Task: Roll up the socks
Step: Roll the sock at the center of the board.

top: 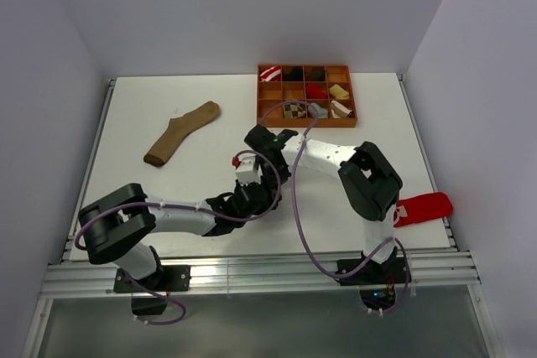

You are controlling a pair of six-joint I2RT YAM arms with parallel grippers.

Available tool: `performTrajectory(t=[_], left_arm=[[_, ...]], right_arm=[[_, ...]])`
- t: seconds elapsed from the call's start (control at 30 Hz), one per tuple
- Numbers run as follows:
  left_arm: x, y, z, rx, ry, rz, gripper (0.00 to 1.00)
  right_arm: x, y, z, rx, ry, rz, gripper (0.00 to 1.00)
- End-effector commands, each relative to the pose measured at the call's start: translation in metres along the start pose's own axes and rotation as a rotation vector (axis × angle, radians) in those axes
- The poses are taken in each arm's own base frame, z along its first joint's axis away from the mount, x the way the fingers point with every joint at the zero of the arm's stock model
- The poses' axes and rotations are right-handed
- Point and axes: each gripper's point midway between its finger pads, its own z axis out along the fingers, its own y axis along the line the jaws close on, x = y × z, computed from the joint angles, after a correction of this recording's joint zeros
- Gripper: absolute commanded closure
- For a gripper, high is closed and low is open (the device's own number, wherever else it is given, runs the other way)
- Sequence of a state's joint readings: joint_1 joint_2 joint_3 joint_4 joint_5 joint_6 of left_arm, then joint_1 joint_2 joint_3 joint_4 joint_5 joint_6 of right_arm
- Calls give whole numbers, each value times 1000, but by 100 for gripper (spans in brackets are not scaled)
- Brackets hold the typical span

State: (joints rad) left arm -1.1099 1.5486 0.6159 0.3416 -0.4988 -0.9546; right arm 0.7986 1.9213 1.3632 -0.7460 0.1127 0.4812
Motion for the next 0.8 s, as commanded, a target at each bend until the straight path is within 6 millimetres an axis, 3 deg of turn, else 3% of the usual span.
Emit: performTrajectory(t=[0.0,0.17,0.33,0.43,0.47,0.53,0.57,0.77], left_arm=[[-11,-12,7,-28,-52,14,44],[-5,-12,19,-69,-63,5,42],[13,-1,30,-134,-24,29,44],[26,9,33,-171,16,22,59],[30,11,33,-174,31,9,74],[37,19,29,-185,49,-4,86],[38,21,28,-185,53,-26,98],[44,35,16,-169,89,-97,100]], right_arm=[[32,-7,13,64,121,-14,88],[34,-5,13,58,128,-11,85],[37,-1,14,45,142,-4,81],[36,4,13,19,136,4,78],[36,5,12,13,133,6,77],[35,9,12,-18,123,10,75],[33,11,9,-31,114,15,73],[27,26,-3,-162,77,71,54]])
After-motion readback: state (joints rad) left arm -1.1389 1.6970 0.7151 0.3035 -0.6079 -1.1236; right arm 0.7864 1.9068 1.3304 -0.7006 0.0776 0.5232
